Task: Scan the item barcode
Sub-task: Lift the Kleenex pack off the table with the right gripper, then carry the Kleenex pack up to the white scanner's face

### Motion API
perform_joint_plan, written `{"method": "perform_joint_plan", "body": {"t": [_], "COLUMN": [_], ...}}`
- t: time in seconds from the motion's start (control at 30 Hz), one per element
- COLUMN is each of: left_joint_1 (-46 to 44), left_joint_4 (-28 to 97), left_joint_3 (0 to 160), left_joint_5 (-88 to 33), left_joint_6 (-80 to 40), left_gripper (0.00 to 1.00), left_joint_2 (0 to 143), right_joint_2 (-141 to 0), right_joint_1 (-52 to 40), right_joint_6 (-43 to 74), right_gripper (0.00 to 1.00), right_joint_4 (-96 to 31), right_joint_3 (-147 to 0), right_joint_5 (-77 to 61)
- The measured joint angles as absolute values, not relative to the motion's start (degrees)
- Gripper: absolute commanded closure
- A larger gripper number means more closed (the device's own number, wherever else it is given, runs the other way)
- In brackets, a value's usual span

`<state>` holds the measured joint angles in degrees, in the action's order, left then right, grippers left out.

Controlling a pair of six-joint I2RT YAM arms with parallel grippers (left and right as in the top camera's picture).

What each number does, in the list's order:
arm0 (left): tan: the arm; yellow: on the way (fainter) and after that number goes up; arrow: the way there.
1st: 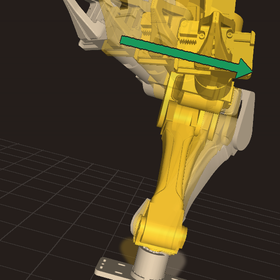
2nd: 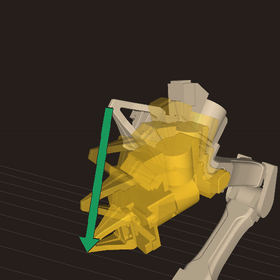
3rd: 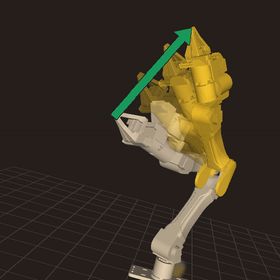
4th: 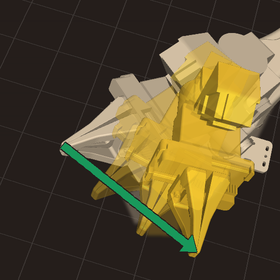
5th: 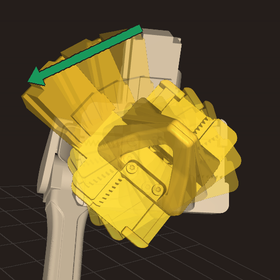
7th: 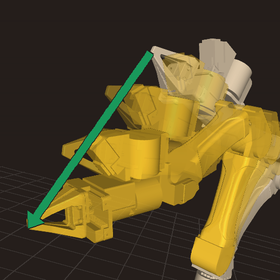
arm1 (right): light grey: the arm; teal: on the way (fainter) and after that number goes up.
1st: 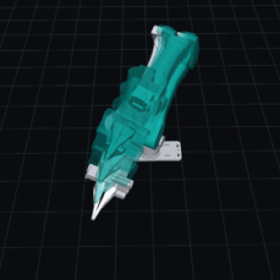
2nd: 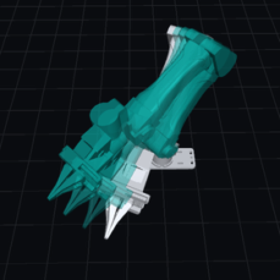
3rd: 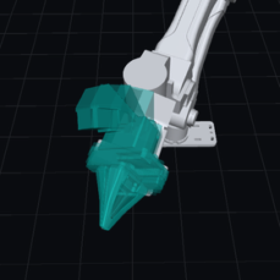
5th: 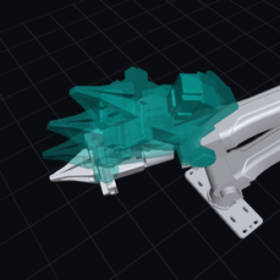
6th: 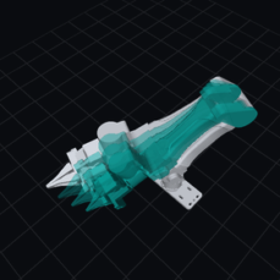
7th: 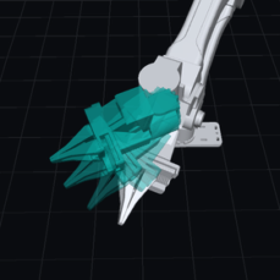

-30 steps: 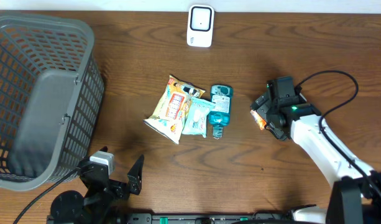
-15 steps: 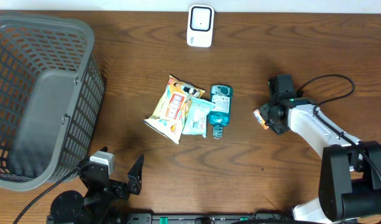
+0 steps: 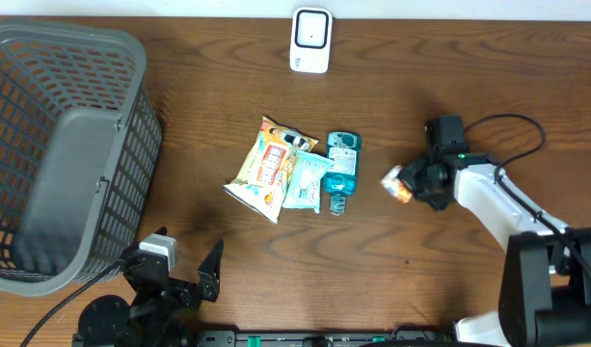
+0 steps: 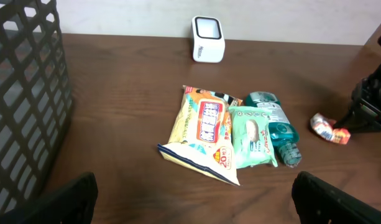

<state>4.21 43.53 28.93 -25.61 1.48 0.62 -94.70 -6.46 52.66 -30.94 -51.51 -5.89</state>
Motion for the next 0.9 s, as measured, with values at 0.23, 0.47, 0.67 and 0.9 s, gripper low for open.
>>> {"method": "perform_joint_plan", "body": {"t": [0.23,0.47,0.67,0.9], "left_joint_1": [4.2,4.2,4.2,4.2], "left_joint_4": [43.5,43.5,43.5,43.5], "left_joint_3": [28.9,28.9,28.9,28.9], "left_joint_5": [-25.6,-25.6,-25.6,-25.6], "left_joint_6": [1.5,1.5,1.5,1.5], "left_gripper": [0.02,0.02,0.02,0.02], "left_joint_2": [0.6,0.6,0.6,0.6], "right_joint_2": [-88.0,-87.6,-87.6,-87.6], "right_joint_1": [-6.3,-5.4,-5.4,-5.4], "right_joint_6": [45.5,47.6,49.5,50.1], "right_gripper": [0.99,0.99,0.99,0.99], "right_joint_4": [-32.8,-42.6,-48.6,-55.5], "right_joint_3": [-51.2,-51.1,-51.1,-51.0], "right_joint_5": [-26.6,-46.1,-56.3,-59.3]}}
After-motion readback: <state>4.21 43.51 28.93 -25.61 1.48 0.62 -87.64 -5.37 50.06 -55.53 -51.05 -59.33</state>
